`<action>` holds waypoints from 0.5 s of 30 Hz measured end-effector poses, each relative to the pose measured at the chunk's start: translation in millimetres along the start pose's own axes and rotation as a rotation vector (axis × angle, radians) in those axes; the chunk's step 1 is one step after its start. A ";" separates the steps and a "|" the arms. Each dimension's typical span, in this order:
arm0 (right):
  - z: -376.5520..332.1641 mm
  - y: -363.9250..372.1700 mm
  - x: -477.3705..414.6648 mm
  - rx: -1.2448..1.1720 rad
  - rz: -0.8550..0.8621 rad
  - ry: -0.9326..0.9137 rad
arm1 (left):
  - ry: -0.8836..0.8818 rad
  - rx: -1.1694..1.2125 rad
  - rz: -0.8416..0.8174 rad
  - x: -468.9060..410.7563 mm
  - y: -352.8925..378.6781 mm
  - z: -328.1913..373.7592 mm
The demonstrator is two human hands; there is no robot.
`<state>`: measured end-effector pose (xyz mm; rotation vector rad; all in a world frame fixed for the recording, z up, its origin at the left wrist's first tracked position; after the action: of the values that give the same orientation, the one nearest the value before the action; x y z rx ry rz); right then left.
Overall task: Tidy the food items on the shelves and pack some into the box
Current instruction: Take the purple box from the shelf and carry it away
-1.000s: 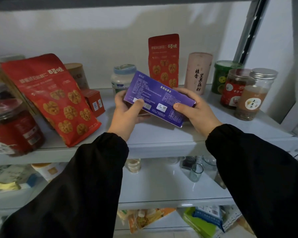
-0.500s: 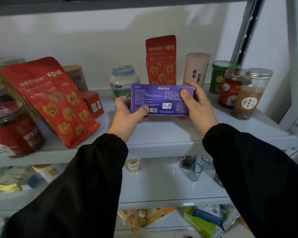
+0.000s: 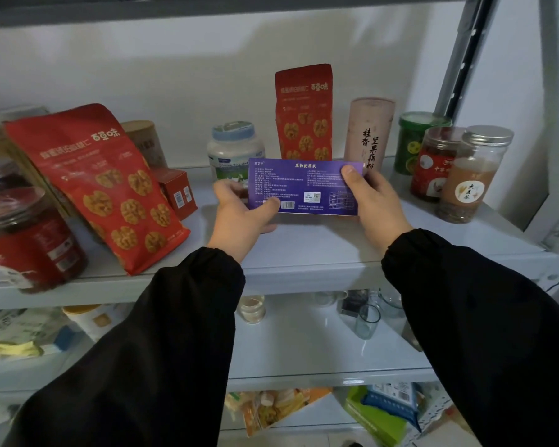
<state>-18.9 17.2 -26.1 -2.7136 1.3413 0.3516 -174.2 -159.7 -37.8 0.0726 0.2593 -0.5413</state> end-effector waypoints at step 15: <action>-5.5 17.1 6.5 -0.137 -0.358 0.120 | -0.075 0.056 -0.269 5.2 4.1 6.9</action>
<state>-27.8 0.8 -22.1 -3.0551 0.8510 0.2593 -166.2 -159.7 -32.5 0.0717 0.1818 -0.8173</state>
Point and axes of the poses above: each hand's wrist, its own x-axis away from the middle knuckle, its own y-axis out of the palm, z = x × y, the point moved 3 cm from there along -x, towards the middle knuckle, and after that the axes turned 3 degrees about z, right-handed, at the moved point
